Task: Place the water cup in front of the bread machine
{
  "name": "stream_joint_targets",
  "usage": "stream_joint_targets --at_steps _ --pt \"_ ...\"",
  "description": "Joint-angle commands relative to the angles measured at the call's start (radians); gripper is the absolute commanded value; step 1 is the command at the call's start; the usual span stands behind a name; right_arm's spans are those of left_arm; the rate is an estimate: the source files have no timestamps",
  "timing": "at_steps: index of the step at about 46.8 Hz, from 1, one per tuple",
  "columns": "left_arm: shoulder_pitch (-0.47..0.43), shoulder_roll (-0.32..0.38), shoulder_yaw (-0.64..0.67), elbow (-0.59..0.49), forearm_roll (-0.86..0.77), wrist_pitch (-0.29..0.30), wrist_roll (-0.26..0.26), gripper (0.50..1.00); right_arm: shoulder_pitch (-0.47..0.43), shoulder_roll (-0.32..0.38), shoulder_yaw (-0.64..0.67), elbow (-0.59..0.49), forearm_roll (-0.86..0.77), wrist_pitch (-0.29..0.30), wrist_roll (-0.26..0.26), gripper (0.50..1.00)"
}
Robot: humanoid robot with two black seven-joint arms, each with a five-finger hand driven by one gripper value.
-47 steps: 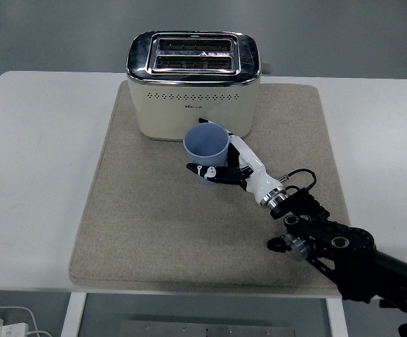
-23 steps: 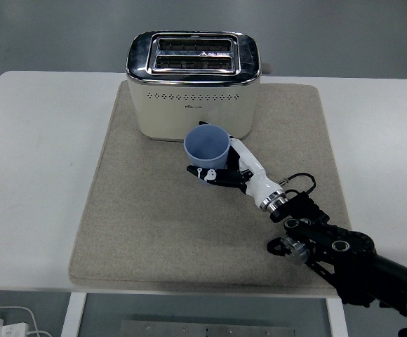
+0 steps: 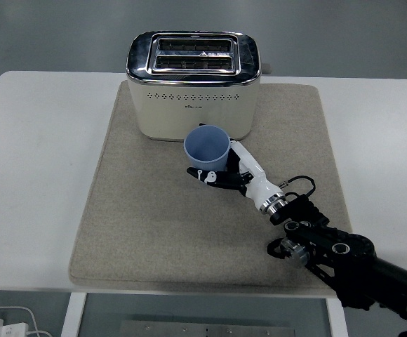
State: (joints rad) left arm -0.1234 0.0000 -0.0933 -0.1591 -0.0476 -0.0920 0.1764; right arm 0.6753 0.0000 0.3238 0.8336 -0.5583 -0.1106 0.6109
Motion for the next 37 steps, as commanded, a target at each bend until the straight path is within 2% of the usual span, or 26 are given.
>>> stream_joint_targets --at_steps 1,37 --pt "0.001 0.0 0.001 0.001 0.0 0.0 0.0 1.0 0.001 0.0 0.0 -0.001 0.0 0.0 0.0 0.93" --pt "0.001 0.0 0.001 0.0 0.0 0.0 0.0 1.0 0.01 -0.067 0.001 0.001 0.021 0.032 0.0 0.928"
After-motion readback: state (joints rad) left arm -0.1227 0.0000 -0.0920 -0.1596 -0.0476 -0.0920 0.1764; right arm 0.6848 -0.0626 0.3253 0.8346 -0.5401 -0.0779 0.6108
